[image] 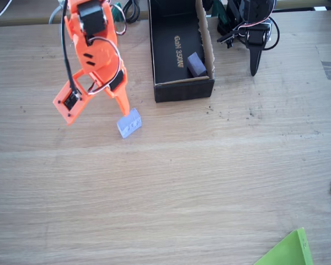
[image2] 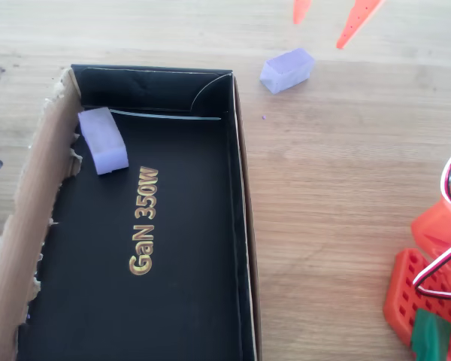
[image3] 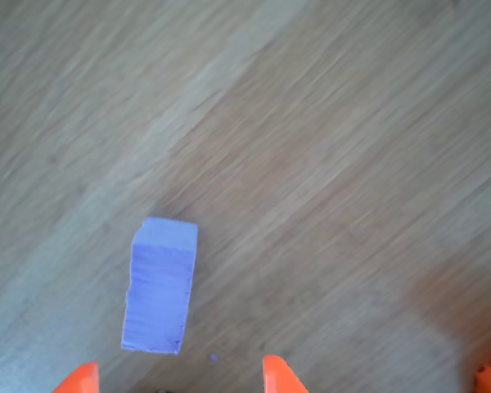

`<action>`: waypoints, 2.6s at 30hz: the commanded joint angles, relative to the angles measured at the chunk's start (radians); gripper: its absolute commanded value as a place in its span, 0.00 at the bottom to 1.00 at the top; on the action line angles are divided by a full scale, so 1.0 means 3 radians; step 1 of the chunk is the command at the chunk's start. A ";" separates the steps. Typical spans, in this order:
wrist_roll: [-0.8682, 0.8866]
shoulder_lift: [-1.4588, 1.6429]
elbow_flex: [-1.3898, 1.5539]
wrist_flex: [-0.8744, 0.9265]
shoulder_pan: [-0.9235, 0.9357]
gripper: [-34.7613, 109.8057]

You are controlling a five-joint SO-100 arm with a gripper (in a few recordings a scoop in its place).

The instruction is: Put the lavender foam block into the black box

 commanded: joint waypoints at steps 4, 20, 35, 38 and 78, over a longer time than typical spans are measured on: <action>0.0107 0.0092 0.0010 0.0046 -0.0010 0.43; 0.0220 -0.0358 -0.0348 0.0046 -0.0128 0.43; 0.0251 -0.0762 -0.0731 0.0015 -0.0199 0.43; 0.0240 -0.0844 -0.0762 -0.0010 -0.0199 0.43; 0.0261 -0.1345 -0.1416 0.0041 -0.0159 0.24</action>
